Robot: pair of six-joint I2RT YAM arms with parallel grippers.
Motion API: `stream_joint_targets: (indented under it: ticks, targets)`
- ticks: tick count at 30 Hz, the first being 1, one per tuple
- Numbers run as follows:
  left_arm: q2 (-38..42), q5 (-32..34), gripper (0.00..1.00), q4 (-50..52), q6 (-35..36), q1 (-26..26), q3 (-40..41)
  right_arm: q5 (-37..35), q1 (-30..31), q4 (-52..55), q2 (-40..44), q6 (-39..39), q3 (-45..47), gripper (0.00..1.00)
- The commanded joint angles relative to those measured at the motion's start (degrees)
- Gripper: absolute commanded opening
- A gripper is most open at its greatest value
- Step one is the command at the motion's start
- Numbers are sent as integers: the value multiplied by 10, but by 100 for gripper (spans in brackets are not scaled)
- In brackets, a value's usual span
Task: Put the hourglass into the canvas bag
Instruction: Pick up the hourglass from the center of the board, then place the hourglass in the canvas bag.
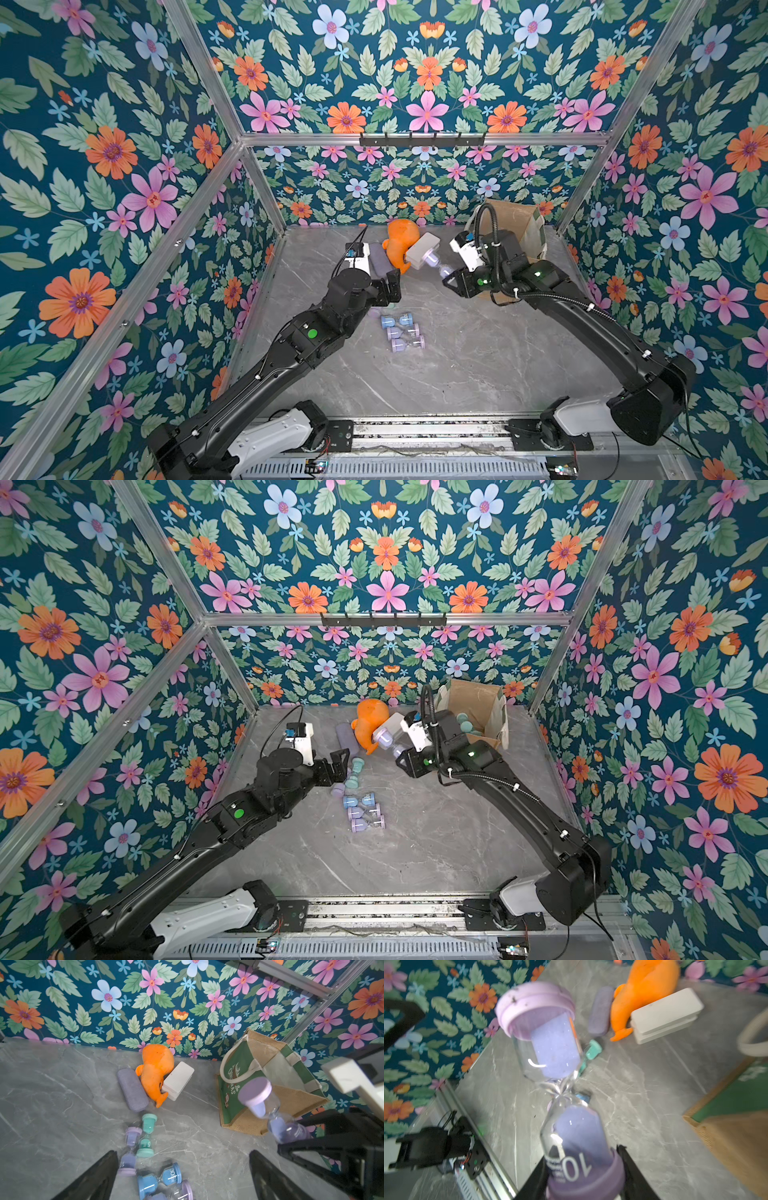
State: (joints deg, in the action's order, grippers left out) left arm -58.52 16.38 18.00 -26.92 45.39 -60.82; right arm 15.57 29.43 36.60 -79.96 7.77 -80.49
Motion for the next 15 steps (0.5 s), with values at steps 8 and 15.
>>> stream_joint_targets:
  ticks: [8,15]
  targets:
    - [-105,-69,100,-98,22,0,-46,-21,-145,31,-19,55,-79,42]
    - [-172,-94,100,-133,19,-1,-70,-99,-200,25,-104,42,-134,42]
